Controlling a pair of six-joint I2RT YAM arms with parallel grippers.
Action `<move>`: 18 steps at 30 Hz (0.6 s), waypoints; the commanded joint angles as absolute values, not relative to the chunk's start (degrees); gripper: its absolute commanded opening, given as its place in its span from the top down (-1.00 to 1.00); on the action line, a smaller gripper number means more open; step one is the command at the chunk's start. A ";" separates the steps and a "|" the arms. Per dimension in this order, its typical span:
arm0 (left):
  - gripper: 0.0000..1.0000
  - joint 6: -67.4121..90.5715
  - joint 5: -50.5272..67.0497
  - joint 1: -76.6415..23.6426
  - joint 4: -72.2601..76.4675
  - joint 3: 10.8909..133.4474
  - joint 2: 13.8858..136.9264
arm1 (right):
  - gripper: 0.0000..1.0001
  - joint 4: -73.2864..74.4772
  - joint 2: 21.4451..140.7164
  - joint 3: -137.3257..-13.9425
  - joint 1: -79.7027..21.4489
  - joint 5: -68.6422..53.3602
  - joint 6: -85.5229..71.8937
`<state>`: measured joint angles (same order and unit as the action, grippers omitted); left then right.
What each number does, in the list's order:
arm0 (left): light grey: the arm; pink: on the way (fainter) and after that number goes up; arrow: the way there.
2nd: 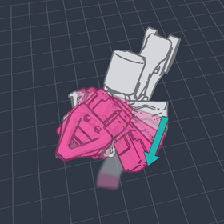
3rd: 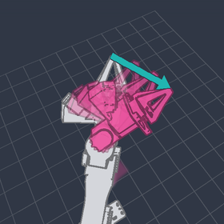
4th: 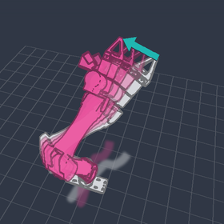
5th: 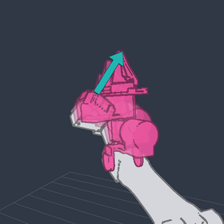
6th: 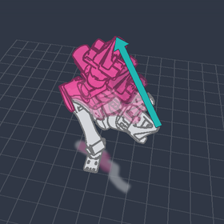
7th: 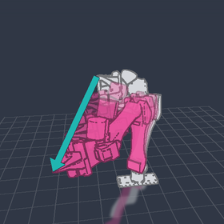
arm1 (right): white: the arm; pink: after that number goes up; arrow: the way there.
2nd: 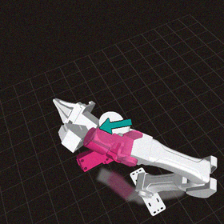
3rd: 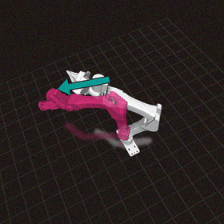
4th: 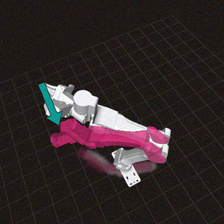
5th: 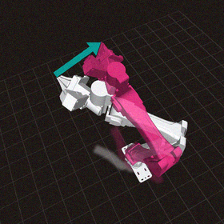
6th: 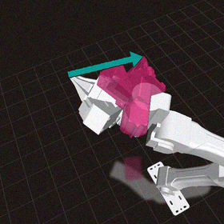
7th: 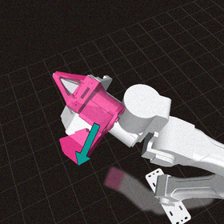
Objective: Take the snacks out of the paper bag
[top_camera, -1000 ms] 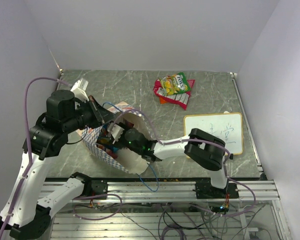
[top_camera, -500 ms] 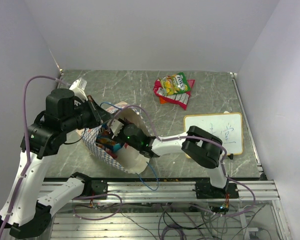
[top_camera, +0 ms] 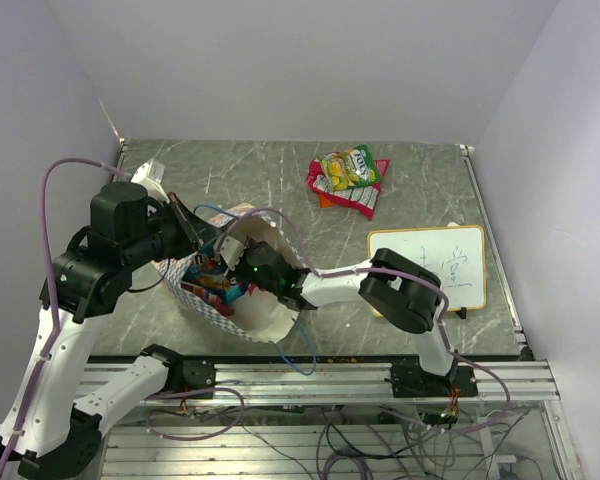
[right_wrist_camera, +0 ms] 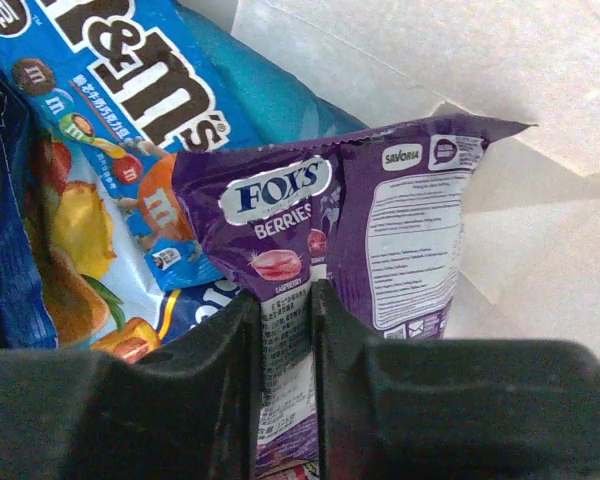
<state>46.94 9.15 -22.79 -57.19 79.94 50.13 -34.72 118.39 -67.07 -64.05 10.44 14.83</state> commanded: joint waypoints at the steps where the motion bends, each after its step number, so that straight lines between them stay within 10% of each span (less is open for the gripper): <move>1: 0.86 48.34 7.45 -23.38 -55.57 80.33 49.12 | 0.71 -30.88 114.81 -66.99 -61.80 5.01 14.70; 5: 0.86 48.27 6.27 -23.38 -54.93 80.77 49.45 | 1.00 -28.27 112.55 -67.51 -61.75 -0.01 14.41; 18: 0.86 49.72 5.71 -23.42 -50.24 78.45 49.10 | 1.00 -29.02 100.48 -62.72 -61.71 -11.13 9.84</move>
